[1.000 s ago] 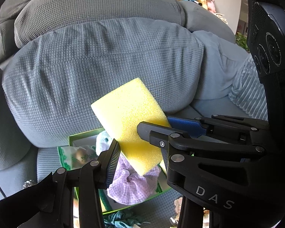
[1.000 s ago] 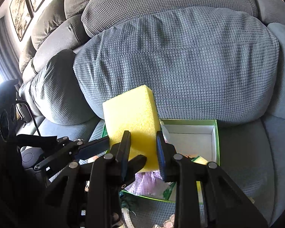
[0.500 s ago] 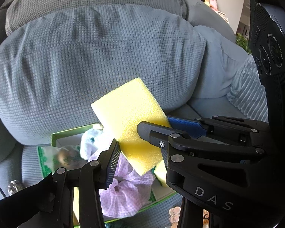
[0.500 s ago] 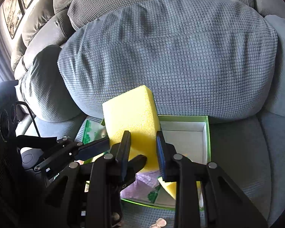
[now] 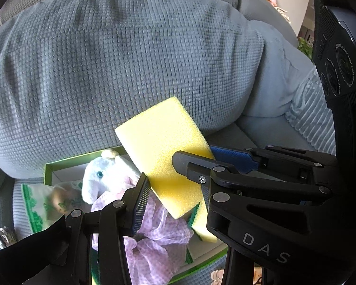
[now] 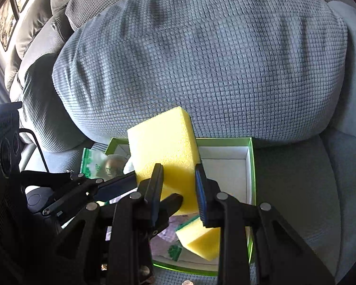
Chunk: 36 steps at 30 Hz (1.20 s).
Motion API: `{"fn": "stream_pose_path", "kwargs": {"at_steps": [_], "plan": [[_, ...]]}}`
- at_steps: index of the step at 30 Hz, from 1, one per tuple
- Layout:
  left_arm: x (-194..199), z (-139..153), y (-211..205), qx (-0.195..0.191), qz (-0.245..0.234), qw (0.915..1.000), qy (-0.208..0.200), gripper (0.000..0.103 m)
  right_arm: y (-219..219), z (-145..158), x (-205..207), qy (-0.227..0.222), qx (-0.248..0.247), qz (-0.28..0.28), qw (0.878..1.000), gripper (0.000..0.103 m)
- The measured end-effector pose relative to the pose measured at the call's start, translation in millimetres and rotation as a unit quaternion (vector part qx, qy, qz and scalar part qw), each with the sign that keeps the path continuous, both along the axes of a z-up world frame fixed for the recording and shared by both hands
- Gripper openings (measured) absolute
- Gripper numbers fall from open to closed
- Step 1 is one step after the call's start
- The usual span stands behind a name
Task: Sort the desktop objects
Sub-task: 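Lower the sponge into the green box and open the right gripper, then withdraw the right tool from the green box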
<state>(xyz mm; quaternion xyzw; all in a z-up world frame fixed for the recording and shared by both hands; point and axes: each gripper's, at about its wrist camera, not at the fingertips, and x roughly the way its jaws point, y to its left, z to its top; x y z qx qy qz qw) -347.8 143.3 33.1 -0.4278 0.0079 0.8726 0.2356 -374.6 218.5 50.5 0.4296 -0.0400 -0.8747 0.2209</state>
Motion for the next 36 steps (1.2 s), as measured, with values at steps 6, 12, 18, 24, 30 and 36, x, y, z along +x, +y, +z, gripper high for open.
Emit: {"fn": "stream_pose_path", "kwargs": {"at_steps": [6, 12, 18, 24, 30, 36], "plan": [[-5, -8, 5, -0.001, 0.007, 0.9998, -0.02, 0.046, 4, -7, -5, -0.006, 0.008, -0.021, 1.0, 0.034], [-7, -16, 6, -0.033, 0.029, 0.9985, -0.034, 0.083, 8, -14, -7, -0.004, 0.029, -0.045, 0.999, 0.078], [2, -10, 5, -0.04, 0.033, 0.9984, -0.022, 0.085, 13, -9, -2, -0.003, 0.02, -0.049, 0.999, 0.077], [19, -1, -8, -0.038, 0.032, 0.9987, -0.005, 0.085, 16, 0, 13, 0.002, 0.02, -0.045, 0.999, 0.077], [26, 3, -7, -0.053, 0.036, 0.9979, 0.012, 0.085, 17, 4, 33, 0.006, 0.025, -0.04, 0.999, 0.077], [48, 8, -6, -0.061, 0.037, 0.9971, 0.024, 0.085, 20, 3, 54, 0.008, 0.025, -0.038, 0.999, 0.078]]}}
